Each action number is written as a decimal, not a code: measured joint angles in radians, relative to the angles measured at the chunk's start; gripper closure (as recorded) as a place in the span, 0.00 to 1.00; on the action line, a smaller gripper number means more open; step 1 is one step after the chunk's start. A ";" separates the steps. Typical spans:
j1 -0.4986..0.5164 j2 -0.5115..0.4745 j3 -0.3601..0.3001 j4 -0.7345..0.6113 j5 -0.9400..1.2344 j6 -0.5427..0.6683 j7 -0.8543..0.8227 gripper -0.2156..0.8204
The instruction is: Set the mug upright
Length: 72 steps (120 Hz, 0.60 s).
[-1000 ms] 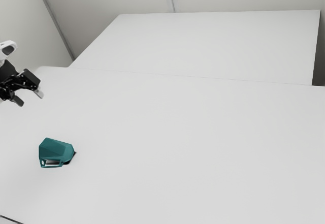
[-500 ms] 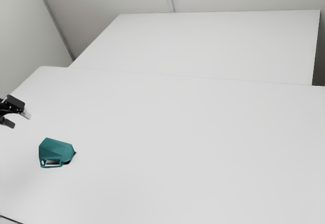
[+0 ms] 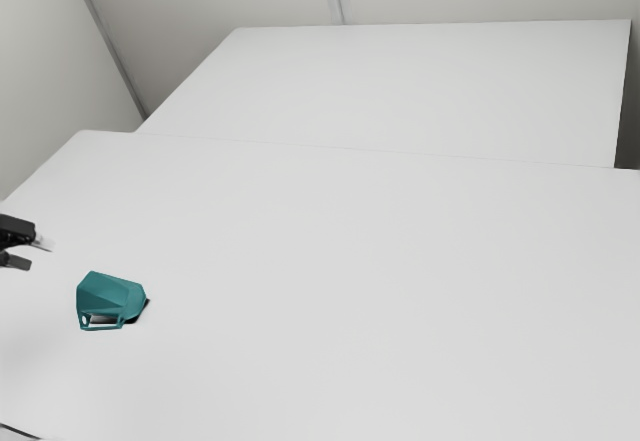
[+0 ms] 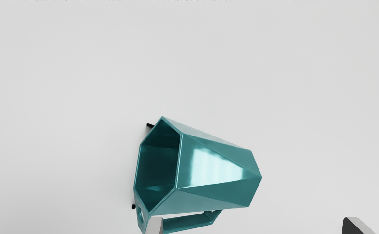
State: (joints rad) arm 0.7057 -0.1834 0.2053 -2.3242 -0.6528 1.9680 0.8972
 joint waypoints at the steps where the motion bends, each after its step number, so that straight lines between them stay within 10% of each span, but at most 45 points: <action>1: 0.000 0.003 0.001 0.000 -0.005 0.000 0.005 0.21; 72: 0.004 0.183 0.016 0.036 -0.188 0.001 0.255 0.21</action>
State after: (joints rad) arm 0.7097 -0.0004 0.2209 -2.2878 -0.8412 1.9690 1.1527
